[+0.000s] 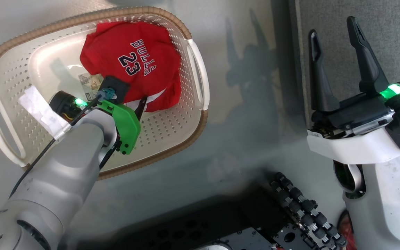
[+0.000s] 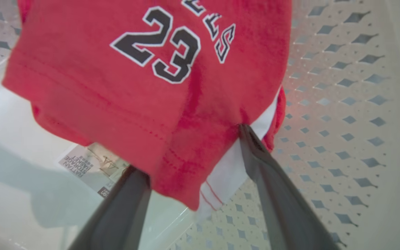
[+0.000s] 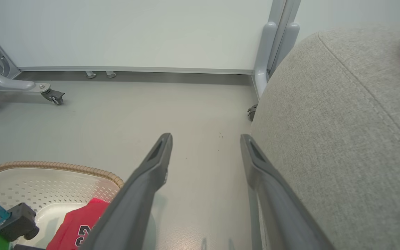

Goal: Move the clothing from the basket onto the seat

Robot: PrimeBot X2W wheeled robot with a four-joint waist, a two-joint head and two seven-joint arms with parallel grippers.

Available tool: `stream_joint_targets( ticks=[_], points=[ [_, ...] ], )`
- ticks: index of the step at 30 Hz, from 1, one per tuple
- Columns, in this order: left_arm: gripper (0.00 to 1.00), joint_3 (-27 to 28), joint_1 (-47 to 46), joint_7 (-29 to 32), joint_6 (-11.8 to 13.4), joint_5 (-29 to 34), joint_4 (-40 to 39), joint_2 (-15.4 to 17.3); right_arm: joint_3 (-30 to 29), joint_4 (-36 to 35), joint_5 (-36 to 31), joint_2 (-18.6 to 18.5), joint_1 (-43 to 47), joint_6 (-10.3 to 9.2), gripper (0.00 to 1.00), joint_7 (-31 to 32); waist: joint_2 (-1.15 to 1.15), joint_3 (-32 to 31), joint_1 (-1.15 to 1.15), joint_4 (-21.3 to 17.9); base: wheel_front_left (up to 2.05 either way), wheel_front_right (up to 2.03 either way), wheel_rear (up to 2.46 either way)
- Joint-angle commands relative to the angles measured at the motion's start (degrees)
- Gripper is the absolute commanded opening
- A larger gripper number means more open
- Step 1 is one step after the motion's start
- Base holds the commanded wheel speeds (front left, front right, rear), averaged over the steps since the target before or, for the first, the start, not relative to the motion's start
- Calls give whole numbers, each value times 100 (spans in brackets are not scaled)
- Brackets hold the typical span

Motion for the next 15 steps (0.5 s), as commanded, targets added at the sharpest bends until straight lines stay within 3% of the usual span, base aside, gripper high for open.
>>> stream_joint_targets(
  ticks=[1,4,5,6,7,15],
  points=[
    [100,-45,-149,-69,2,-43,-50,84,26,2,38,3,-101,-6,100,-13,0,58,-1,-50,0,0,0],
    [100,-156,-195,-115,2,-151,-100,101,74,8,67,2,-116,-6,100,-13,0,109,-1,-98,0,0,0],
    [92,-193,-232,-141,2,-149,-109,111,78,13,74,1,-127,-6,100,-13,0,120,-1,-113,0,0,0],
    [34,-227,-276,-188,2,-123,-118,115,77,19,84,0,-141,-6,100,-13,0,129,-1,-130,0,0,0],
    [2,-252,-291,-221,2,-128,-106,110,75,24,88,0,-154,-6,100,-13,0,132,-1,-143,0,0,0],
    [0,-445,-143,-399,2,-126,-152,5,9,88,47,1,-134,-6,100,-13,0,-91,-1,-107,0,0,0]
  ],
)
